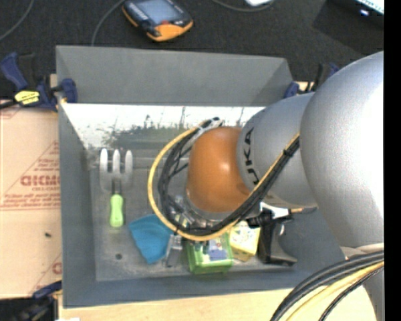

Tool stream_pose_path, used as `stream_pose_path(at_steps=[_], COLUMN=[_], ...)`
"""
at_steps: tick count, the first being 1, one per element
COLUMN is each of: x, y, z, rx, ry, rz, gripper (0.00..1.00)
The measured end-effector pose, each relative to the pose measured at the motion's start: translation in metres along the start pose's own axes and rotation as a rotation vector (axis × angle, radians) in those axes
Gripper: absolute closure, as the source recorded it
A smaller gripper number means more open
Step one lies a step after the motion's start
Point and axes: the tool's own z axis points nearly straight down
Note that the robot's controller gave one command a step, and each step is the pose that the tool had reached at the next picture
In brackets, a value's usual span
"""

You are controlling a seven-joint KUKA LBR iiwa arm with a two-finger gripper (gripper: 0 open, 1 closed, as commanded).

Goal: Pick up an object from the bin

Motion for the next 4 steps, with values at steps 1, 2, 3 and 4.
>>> stream_pose_path(at_steps=[1, 2, 3, 4], x=[-0.024, -0.007, -0.041, -0.088], y=[0.070, 0.005, -0.016, -0.048], z=[-0.083, -0.049, -0.008, 0.040], rx=[-0.007, -0.002, 0.000, 0.002], ry=[-0.011, -0.007, -0.006, -0.008], rz=[0.030, 0.138, 0.220, 0.266], gripper=[0.00, 0.00, 0.00, 0.00])
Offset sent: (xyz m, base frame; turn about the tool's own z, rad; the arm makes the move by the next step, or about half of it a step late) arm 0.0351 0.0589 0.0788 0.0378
